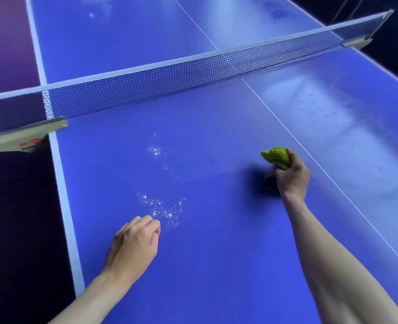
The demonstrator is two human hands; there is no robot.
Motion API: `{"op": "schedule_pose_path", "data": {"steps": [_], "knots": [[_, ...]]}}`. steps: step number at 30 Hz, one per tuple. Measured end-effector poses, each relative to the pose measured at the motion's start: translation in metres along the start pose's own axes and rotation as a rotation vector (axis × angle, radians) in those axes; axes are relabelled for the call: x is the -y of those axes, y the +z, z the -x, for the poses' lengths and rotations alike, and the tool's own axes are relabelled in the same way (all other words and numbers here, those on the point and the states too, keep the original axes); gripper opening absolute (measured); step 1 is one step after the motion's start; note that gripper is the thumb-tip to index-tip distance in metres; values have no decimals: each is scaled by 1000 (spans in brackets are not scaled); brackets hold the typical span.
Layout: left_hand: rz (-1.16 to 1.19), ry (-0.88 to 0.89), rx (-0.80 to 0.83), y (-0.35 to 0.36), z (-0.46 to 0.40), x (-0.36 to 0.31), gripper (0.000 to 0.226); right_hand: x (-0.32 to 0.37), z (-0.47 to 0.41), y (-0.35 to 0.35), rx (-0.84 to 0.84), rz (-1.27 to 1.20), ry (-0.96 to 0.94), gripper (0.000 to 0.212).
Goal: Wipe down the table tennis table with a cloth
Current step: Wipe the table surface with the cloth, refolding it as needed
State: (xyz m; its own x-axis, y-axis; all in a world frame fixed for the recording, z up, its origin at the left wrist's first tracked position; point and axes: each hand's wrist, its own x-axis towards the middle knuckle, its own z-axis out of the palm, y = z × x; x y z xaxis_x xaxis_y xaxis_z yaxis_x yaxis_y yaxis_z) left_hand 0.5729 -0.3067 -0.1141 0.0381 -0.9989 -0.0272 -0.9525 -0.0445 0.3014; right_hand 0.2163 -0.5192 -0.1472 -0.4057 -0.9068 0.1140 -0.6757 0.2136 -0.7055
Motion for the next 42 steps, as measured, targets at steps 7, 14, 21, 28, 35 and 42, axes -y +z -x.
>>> {"op": "schedule_pose_path", "data": {"steps": [7, 14, 21, 28, 35, 42], "knots": [[55, 8, -48, 3, 10, 28, 28, 28, 76, 57, 38, 36, -66, 50], [102, 44, -128, -27, 49, 79, 22, 101, 203, 106, 119, 39, -222, 51], [82, 65, -203, -61, 112, 150, 21, 166, 353, 154, 288, -12, -263, 63], [77, 55, -224, -79, 160, 194, 23, 230, 461, 163, 517, -226, -206, 49], [110, 25, -215, -82, 165, 202, 27, 221, 397, 104, 309, -480, 44, 50], [128, -11, -192, -72, 162, 208, 27, 186, 366, 125, 167, -235, 138, 65]]}}
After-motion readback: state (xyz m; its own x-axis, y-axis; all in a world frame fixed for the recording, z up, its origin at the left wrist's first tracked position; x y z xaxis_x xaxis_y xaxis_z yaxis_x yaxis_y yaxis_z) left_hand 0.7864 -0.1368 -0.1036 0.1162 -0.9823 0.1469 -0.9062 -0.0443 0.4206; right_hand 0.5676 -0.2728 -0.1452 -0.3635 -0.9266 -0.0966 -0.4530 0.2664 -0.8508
